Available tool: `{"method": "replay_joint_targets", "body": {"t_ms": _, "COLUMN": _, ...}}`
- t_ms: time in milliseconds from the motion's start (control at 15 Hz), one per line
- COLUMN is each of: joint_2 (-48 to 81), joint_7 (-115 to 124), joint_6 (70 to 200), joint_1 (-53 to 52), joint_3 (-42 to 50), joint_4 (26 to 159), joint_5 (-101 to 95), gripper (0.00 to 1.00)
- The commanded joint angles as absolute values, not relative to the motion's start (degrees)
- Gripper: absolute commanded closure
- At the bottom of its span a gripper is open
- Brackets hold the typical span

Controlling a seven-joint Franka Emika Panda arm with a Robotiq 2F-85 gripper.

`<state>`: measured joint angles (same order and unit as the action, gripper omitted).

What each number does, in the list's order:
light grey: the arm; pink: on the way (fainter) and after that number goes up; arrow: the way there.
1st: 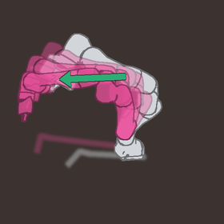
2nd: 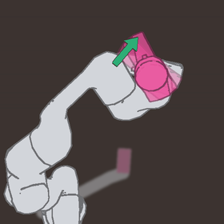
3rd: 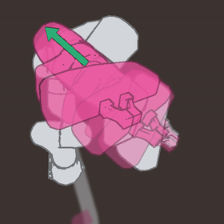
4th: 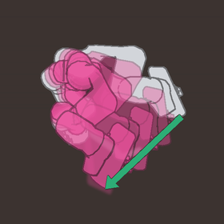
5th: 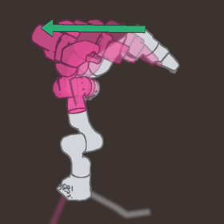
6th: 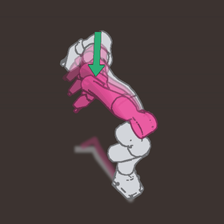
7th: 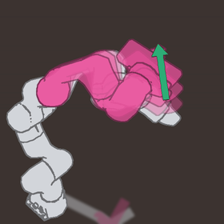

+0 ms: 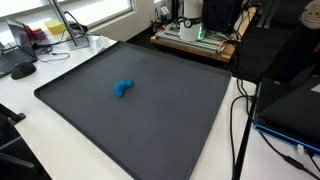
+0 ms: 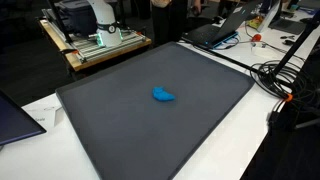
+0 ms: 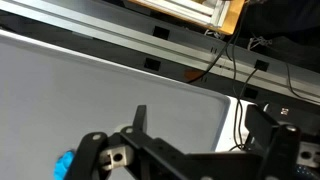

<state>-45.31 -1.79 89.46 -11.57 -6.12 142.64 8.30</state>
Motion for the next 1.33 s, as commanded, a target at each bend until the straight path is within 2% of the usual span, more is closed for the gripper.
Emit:
{"method": "replay_joint_targets", "body": {"t_ms": 0, "joint_2": -45.3, "joint_7": -2.2, "joint_6": 89.3, "joint_1": -10.8, "joint_3": -6.6, "joint_4": 142.5, "joint_5": 8.6, "gripper": 0.0}}
{"method": "replay_joint_targets", "body": {"t_ms": 600, "joint_2": -45.3, "joint_7": -2.2, "joint_6": 89.3, "joint_1": -10.8, "joint_3": -6.6, "joint_4": 142.5, "joint_5": 8.6, "gripper": 0.0}}
{"method": "replay_joint_targets", "body": {"t_ms": 1133, "joint_2": -35.5, "joint_7": -3.6, "joint_6": 88.6, "joint_1": -18.7, "joint_3": -20.5, "joint_4": 132.0, "joint_5": 6.3, "gripper": 0.0}}
{"method": "replay_joint_targets", "body": {"t_ms": 1200, "joint_2": -39.7, "joint_7": -2.4, "joint_6": 89.5, "joint_1": -17.8, "joint_3": -18.0, "joint_4": 136.3, "joint_5": 7.6, "gripper": 0.0}}
{"method": "replay_joint_targets", "body": {"t_ms": 1267, "joint_2": -38.3, "joint_7": -2.3, "joint_6": 89.5, "joint_1": -18.9, "joint_3": -19.5, "joint_4": 134.9, "joint_5": 7.4, "gripper": 0.0}}
